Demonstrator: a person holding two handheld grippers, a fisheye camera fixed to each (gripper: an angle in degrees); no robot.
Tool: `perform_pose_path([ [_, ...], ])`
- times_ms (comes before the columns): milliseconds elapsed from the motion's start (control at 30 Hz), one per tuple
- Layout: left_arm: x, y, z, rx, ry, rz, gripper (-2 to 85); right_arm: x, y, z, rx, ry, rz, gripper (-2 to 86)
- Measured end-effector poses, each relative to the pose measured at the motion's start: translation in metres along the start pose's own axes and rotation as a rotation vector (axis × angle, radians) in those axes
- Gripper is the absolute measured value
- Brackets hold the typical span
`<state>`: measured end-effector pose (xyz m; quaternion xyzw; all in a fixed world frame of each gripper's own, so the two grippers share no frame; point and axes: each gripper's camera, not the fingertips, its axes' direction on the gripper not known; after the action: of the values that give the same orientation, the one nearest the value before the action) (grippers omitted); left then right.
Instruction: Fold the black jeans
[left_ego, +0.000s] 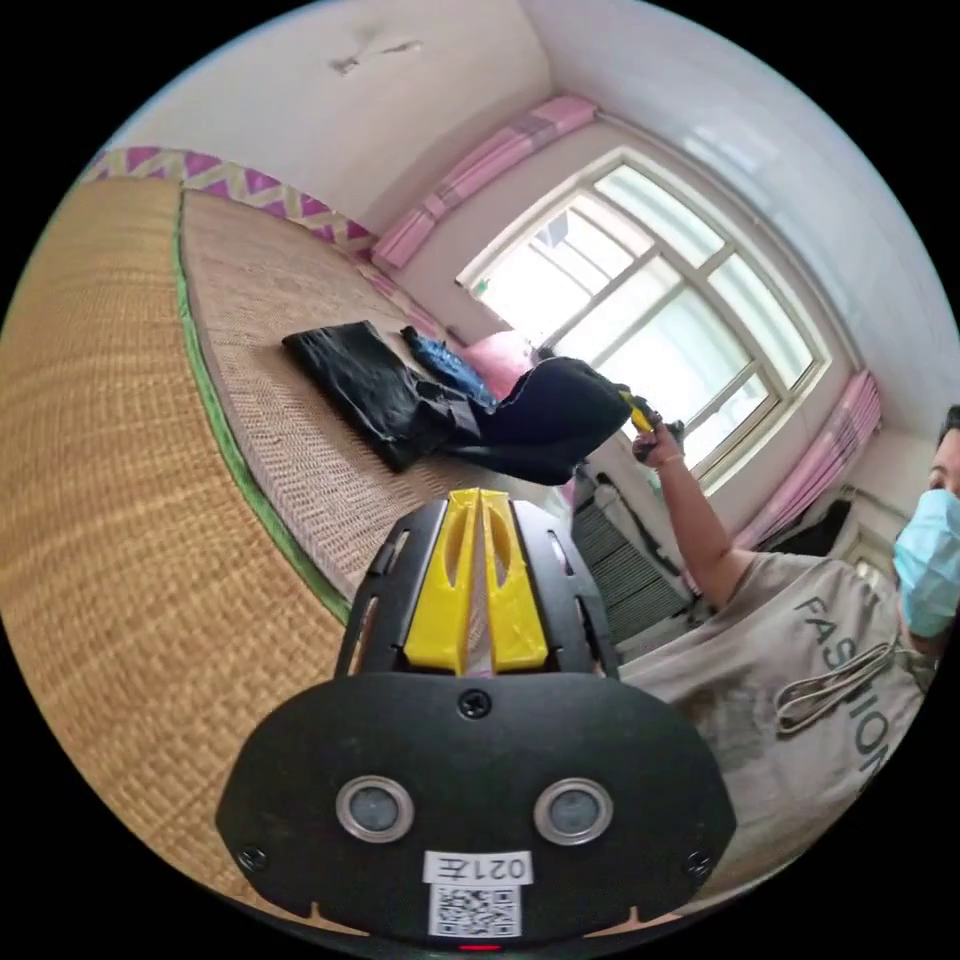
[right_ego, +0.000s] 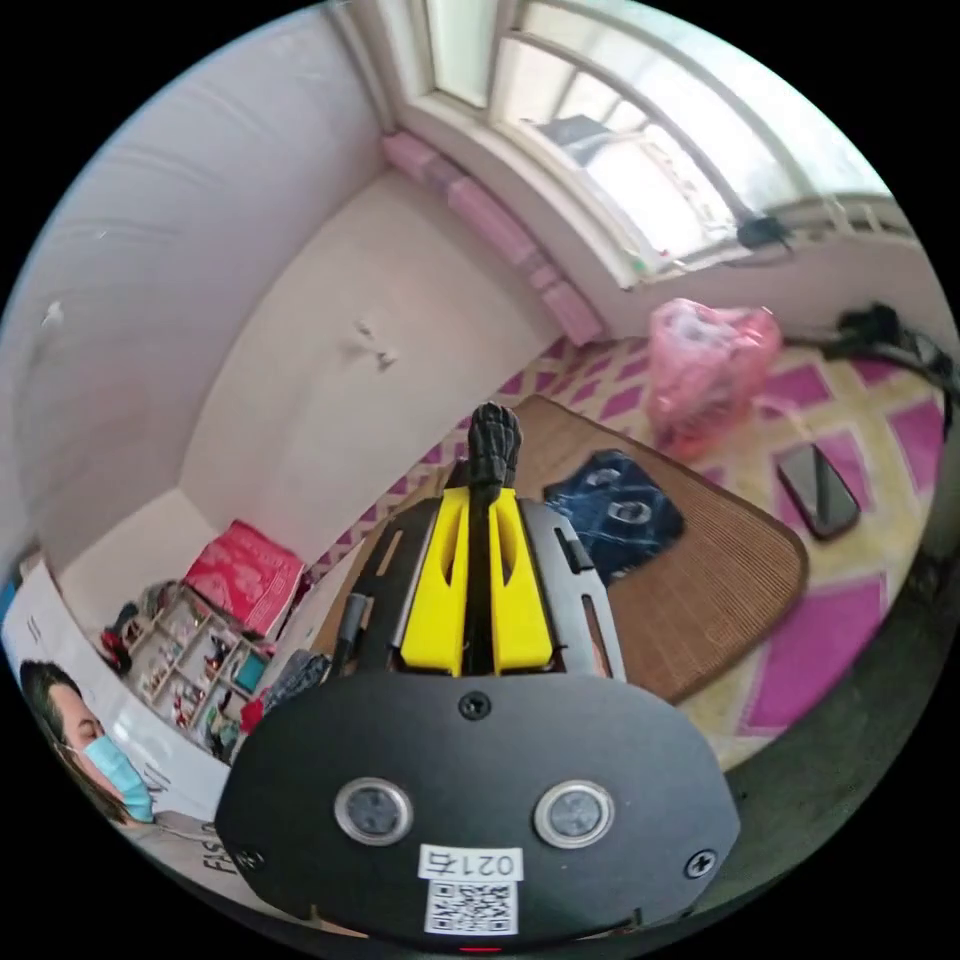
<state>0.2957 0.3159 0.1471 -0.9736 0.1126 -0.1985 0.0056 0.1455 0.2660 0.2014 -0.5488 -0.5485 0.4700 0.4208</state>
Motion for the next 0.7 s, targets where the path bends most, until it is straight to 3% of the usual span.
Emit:
perform_pose_path([
  [167,0.041,-0.062,0.099,-0.197,-0.317,0.311,7.6,0.187,0.036,-0.004,-0.043,0.092,0.269,1.7],
  [267,0.055,-0.085,0.154,-0.33,-0.413,0.446,10.6,0.234,0.056,-0.014,0.011,-0.052,0.302,2.1],
  [433,0.071,-0.1,0.227,-0.486,-0.531,0.623,16.2,0.257,0.073,-0.026,0.017,-0.128,0.29,2.5],
  [533,0.071,-0.12,0.241,-0.488,-0.568,0.567,14.6,0.266,0.082,-0.034,0.011,-0.147,0.283,2.7],
  [600,0.065,-0.133,0.24,-0.477,-0.584,0.505,8.1,0.271,0.086,-0.037,0.009,-0.148,0.281,2.9],
  [700,0.041,-0.162,0.197,-0.356,-0.419,0.314,0.9,0.279,0.091,-0.039,0.008,-0.167,0.304,3.2],
])
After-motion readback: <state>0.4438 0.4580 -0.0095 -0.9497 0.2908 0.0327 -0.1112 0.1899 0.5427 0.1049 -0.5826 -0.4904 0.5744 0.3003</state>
